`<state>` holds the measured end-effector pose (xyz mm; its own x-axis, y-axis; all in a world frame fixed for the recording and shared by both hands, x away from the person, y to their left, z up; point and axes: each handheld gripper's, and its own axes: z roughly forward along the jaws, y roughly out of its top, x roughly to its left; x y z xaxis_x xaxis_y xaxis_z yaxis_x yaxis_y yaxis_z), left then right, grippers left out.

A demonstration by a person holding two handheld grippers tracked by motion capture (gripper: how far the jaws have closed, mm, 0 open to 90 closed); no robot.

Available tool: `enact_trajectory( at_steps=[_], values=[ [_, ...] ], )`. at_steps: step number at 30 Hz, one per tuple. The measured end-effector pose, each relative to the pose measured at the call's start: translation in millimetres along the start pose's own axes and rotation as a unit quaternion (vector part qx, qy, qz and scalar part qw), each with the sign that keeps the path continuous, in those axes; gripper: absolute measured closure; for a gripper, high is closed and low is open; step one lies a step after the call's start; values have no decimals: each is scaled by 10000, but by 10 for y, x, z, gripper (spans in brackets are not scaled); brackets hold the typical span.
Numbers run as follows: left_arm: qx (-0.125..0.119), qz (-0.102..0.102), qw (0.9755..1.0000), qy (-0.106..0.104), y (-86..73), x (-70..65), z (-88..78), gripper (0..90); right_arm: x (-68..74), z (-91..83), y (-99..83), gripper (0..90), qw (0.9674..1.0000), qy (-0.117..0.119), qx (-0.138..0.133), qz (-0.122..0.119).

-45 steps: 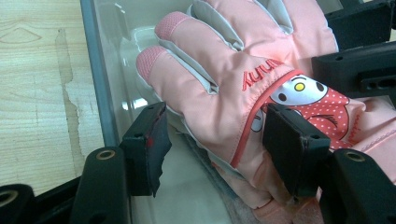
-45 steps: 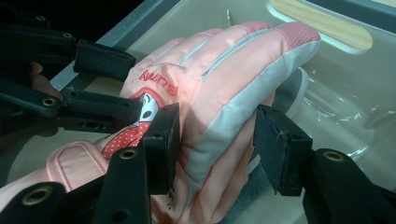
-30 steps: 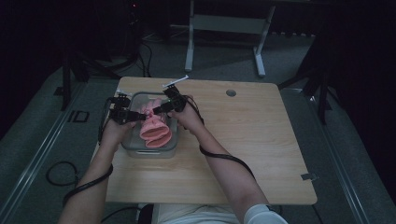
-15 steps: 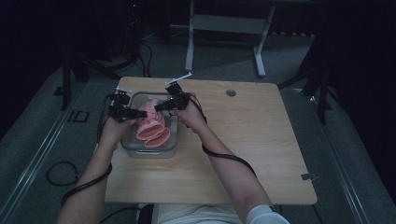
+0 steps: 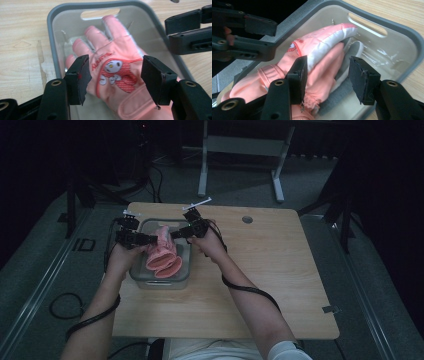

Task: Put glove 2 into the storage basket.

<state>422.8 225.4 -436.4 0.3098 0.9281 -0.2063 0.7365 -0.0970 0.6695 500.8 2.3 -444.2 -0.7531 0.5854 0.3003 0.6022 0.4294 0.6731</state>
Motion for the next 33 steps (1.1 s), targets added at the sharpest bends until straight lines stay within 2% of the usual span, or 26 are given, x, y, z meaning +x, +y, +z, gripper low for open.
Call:
enact_trajectory(
  at_steps=[4, 7, 8, 10, 11, 14, 15, 16, 19, 21, 22, 27, 28, 30, 33],
  values=[
    [-77, 142, 9998, -73, 15, -128, -45, 379, -29, -103, -35, 471, 10000, -29, -42, -47],
    [-242, 183, 9995, -127, 27, -240, -69, 340, -52, -192, -63, 437, 9999, -68, -105, -109],
    [-289, 288, 9990, -177, 33, -287, -79, 334, -59, -216, -71, 420, 9998, -76, -119, -134],
    [-356, 379, 9978, -406, 40, -352, -85, 221, -75, -281, -94, 374, 9997, -53, -170, -195],
    [-358, 399, 9976, -438, 45, -377, -83, 211, -87, -321, -109, 354, 9996, 5, -173, -219],
    [-394, 568, 9965, -479, 58, -483, -69, 164, -113, -411, -144, 291, 9993, 55, -193, -322],
    [-394, 568, 9965, -479, 58, -483, -69, 156, -113, -411, -144, 291, 9993, 55, -193, -322],
    [-407, 649, 9955, -558, 64, -565, -57, 137, -132, -484, -175, 280, 9991, 75, -248, -344],
    [-398, 748, 9946, -598, 68, -677, -48, 79, -163, -560, -224, 254, 9988, 84, -307, -359],
    [-391, 884, 9938, -555, 70, -772, -42, 31, -194, -605, -271, 240, 9987, 29, -323, -392],
    [-391, 884, 9938, -555, 70, -772, -42, 22, -194, -605, -271, 240, 9987, 29, -323, -392],
    [-428, 1183, 9899, -647, 53, -1013, -27, 20, -268, -699, -385, 238, 9986, -40, -373, -378],
    [-428, 1183, 9899, -647, 53, -1013, -27, 20, -268, -699, -385, 238, 9986, -40, -373, -378],
    [-448, 1399, 9865, -721, 37, -1147, -3, 20, -312, -756, -468, 233, 9981, -131, -395, -458],
    [-496, 1532, 9840, -758, 25, -1255, 10, 20, -345, -807, -539, 228, 9977, -209, -421, -488]
  ],
)
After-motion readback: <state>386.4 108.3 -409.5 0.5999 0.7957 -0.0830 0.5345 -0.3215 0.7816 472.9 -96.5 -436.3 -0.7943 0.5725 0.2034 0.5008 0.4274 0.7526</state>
